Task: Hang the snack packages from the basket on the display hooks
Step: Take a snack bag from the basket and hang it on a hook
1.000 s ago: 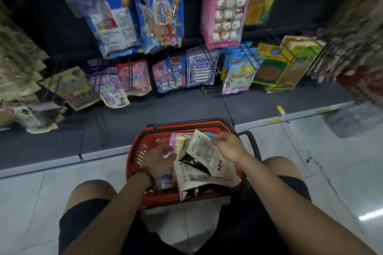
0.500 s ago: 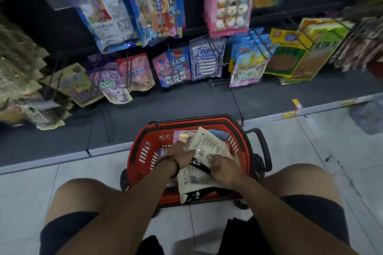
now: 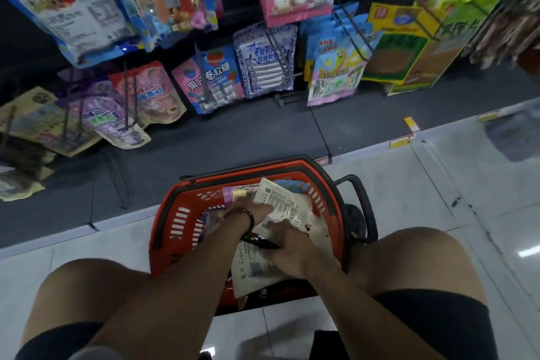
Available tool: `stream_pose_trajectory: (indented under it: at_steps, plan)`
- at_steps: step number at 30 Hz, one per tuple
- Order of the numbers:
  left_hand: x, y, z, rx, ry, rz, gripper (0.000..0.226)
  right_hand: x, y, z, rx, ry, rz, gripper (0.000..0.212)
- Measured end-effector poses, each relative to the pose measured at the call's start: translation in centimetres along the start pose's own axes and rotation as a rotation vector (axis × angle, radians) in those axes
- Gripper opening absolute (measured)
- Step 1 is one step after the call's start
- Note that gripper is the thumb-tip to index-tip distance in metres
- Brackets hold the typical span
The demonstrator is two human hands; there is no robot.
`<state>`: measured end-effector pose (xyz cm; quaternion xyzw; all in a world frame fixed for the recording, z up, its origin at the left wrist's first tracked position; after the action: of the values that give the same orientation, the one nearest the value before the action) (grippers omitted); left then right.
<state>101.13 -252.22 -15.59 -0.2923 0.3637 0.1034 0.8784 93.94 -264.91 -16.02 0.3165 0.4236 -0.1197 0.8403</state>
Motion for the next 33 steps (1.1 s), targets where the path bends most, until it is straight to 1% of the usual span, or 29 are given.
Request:
stream_pose_trajectory:
  at_steps: [2,5,6,10,12,13,15,16,18,19,20,21,22,23,25,26,27,28,29,31,33]
  plan:
    - [-0.3,-0.5,0.2,0.025,-0.012,-0.030,0.055,-0.1,-0.3,0.1,0.061,0.013,-0.006,0.075]
    - [-0.6,-0.1,0.3,0.024,-0.030,-0.041,0.056,-0.5,-0.8,0.2,0.182,0.022,-0.018,0.076]
    - [-0.9,0.3,0.4,0.011,-0.057,-0.043,0.056,-0.7,-0.8,0.2,0.203,0.023,-0.010,0.074]
    - [-3.7,1.8,0.8,-0.034,-0.260,-0.075,0.058,-1.7,-0.2,-0.1,0.229,0.024,0.012,0.057]
    - [-5.4,2.5,0.5,-0.171,-0.334,-0.097,0.055,-2.3,-0.1,-0.1,0.278,0.002,0.013,0.051]
    - [-6.2,3.0,0.2,-0.277,-0.361,-0.092,0.053,-2.6,-0.2,0.0,0.317,-0.030,0.016,0.051]
    - [-7.7,4.2,0.0,-0.511,-0.428,-0.090,0.048,-3.1,-0.2,0.2,0.321,-0.097,0.036,0.044]
    - [-8.6,5.0,0.2,-0.617,-0.472,-0.089,0.041,-3.4,-0.1,0.7,0.327,-0.162,0.059,0.047]
    - [-10.3,6.1,0.7,-0.811,-0.541,-0.071,0.031,-4.4,-0.4,2.2,0.363,-0.359,0.061,0.057]
    - [-11.0,6.7,0.6,-0.921,-0.557,-0.054,0.029,-5.7,-0.2,3.3,0.389,-0.477,0.053,0.057]
    - [-11.7,7.1,0.6,-1.030,-0.569,-0.050,0.028,-6.7,-0.5,4.1,0.459,-0.586,0.030,0.056]
    - [-12.5,7.3,0.5,-1.131,-0.554,-0.035,0.029,-7.5,-0.9,4.8,0.605,-0.658,0.018,0.055]
    - [-13.4,7.2,0.6,-1.228,-0.549,-0.045,0.031,-8.3,-1.2,5.1,0.788,-0.661,-0.008,0.056]
    - [-14.1,7.2,0.8,-1.315,-0.533,-0.052,0.033,-8.3,-1.4,4.9,0.968,-0.609,-0.036,0.063]
    - [-16.1,6.3,1.7,-1.424,-0.522,-0.109,0.032,-8.3,-0.6,4.1,1.240,-0.374,-0.070,0.083]
    - [-16.8,5.9,2.3,-1.445,-0.523,-0.161,0.029,-9.1,0.8,4.1,1.327,-0.253,-0.042,0.076]
    - [-17.8,5.0,2.9,-1.459,-0.513,-0.226,0.026,-9.7,2.4,4.7,1.367,-0.163,0.026,0.056]
    - [-18.9,4.0,3.5,-1.472,-0.502,-0.285,0.024,-10.8,3.8,5.8,1.364,-0.137,0.087,0.037]
    - [-19.7,3.4,4.2,-1.469,-0.501,-0.333,0.026,-11.7,5.3,7.2,1.339,-0.158,0.149,0.029]
    - [-21.3,2.1,5.7,-1.472,-0.495,-0.435,0.035,-13.5,7.5,9.9,1.299,-0.233,0.198,0.033]
    - [-22.8,0.7,7.5,-1.499,-0.472,-0.528,0.043,-15.4,10.0,12.4,1.282,-0.240,0.244,0.037]
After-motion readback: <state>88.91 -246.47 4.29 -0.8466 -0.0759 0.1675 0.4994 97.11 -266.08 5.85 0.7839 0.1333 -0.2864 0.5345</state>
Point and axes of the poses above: each hand's wrist, its own x-axis towards the middle knuckle, its own z-axis out of the back of the hand, y = z × x, the point moved 7 cm from there along x, towards the middle knuckle, and after that the axes turned 15 degrees about -z, right-handed, at the moved point
